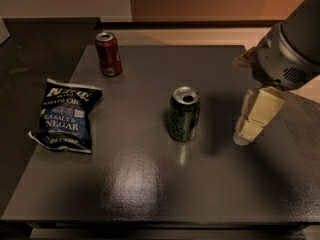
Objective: Move green can near blue chip bag
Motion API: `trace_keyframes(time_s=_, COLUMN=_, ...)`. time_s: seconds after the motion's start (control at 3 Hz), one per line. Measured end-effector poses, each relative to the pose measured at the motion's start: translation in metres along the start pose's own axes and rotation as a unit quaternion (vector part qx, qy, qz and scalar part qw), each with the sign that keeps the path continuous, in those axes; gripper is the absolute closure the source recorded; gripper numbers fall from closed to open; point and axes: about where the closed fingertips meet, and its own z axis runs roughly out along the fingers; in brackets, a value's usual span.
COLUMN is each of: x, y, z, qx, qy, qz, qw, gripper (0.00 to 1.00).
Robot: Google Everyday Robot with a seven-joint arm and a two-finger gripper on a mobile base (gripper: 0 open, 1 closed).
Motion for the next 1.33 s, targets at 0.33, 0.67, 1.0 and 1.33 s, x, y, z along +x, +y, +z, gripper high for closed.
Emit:
trace_keyframes(time_s=0.33, x=-0.013, y=0.002, z=0.017, qx=-0.014, qy=-0.028, qz=-0.006, qw=0.9995, gripper=0.00)
trace_keyframes(time_s=0.67, x=-0.026, y=0.003, z=0.032, qx=-0.021, qy=-0.050, qz=-0.014, qw=0.9984, gripper=0.00)
trace_keyframes(time_s=1.0, x=-0.035, y=0.003, z=0.045, qx=-0.024, qy=-0.071, qz=-0.018, qw=0.9970, gripper=0.00)
trace_keyframes(time_s=1.33, x=-0.045, y=0.001, z=0.056, qx=-0.027, qy=-0.086, qz=-0.023, qw=0.9956, gripper=0.00)
